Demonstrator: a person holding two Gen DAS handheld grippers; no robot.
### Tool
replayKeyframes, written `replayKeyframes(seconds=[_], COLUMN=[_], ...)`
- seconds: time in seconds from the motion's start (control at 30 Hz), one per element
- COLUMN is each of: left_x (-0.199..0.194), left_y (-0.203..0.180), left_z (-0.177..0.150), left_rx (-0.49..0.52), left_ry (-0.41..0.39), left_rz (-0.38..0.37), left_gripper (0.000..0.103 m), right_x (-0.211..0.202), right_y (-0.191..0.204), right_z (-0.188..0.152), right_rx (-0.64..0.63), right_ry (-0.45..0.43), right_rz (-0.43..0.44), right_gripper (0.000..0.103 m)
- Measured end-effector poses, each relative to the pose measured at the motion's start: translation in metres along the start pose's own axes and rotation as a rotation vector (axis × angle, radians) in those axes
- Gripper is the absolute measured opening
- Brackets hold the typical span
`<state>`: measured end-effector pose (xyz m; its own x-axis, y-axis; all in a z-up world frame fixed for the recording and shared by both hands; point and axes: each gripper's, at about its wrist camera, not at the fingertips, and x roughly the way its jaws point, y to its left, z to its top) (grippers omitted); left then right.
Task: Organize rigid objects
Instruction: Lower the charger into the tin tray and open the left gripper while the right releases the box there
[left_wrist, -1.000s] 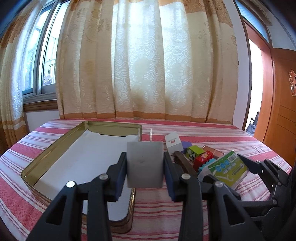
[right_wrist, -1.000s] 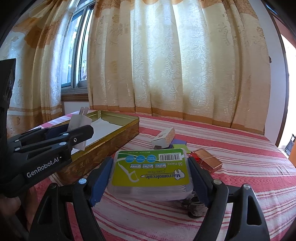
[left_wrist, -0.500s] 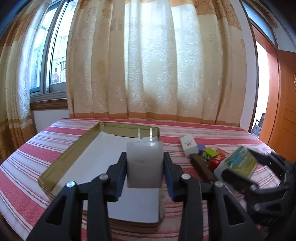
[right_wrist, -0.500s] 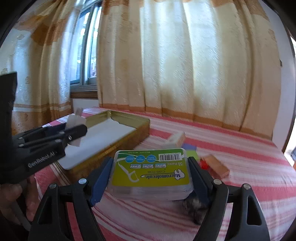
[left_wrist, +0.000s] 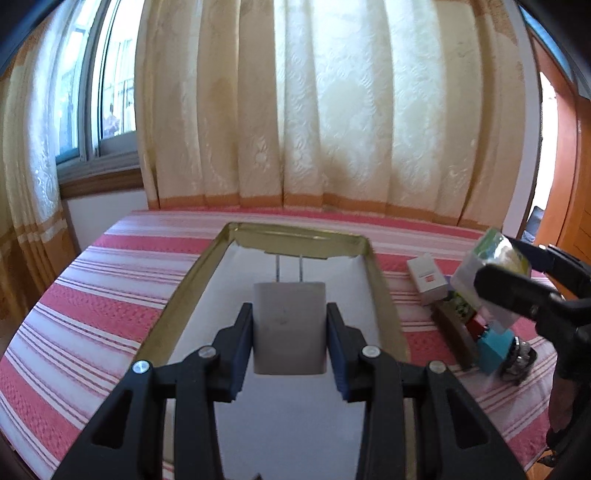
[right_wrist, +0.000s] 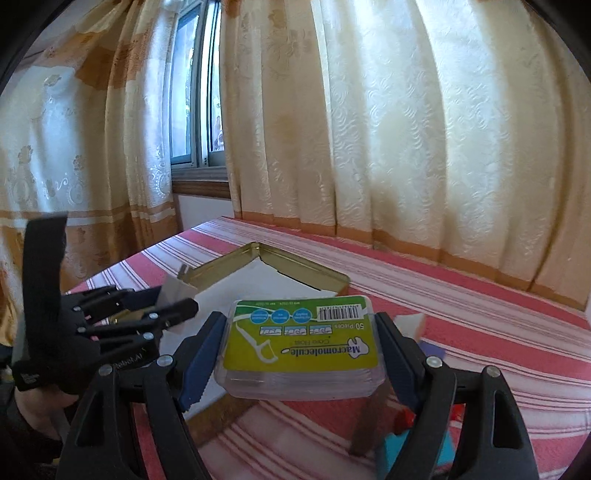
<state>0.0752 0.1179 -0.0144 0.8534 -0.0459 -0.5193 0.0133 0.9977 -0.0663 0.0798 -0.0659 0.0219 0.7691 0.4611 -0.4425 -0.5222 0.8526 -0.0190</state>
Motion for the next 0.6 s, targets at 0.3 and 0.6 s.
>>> replayKeyframes(seconds=[0.3, 0.6], left_x=[0.031, 0.064], left_y=[0.021, 0.036], left_z=[0.028, 0.050], left_rx=[-0.002, -0.006], left_ry=[0.099, 0.190], left_rz=[0.000, 0.014], left_gripper=[0.037, 0.037], right_x=[0.069, 0.126], right_y=[0.005, 0.004], right_z=[0.022, 0.023], right_rx=[-0.014, 0.011], right_ry=[0.109, 0.198], right_rz=[0.018, 0.018], right_gripper=[0.081, 0.081])
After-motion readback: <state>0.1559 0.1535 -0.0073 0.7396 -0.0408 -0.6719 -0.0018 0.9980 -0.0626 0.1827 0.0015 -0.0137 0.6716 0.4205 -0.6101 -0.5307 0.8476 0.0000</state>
